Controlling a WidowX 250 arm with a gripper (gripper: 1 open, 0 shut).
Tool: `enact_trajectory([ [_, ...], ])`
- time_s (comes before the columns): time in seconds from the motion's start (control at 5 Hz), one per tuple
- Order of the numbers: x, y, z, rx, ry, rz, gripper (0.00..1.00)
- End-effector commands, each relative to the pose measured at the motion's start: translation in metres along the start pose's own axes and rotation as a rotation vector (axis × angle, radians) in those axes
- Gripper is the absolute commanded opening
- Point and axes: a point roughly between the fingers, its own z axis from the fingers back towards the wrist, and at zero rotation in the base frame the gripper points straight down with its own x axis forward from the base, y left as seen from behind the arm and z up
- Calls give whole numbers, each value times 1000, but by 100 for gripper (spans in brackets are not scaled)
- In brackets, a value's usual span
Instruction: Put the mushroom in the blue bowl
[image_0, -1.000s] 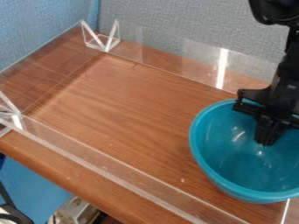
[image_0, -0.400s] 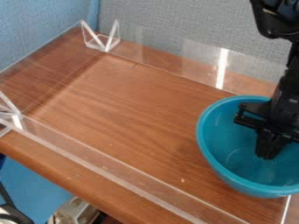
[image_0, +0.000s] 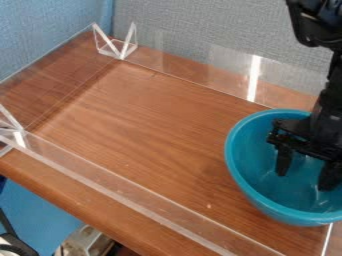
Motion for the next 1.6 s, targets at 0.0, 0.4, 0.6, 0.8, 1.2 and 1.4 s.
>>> enact_trajectory([
  [0.0, 7, -3, 30, -32, -72, -6, 100],
  [0.4, 10, 3, 58, -24, -129, -6, 100],
  [0.6, 11, 7, 71, -21, -156, -8, 100],
  [0.8, 11, 9, 87, -16, -185, -13, 100],
  [1.2, 12, 13, 110, -5, -229, -33, 100],
  [1.4, 11, 17, 122, 0, -250, -40, 100],
])
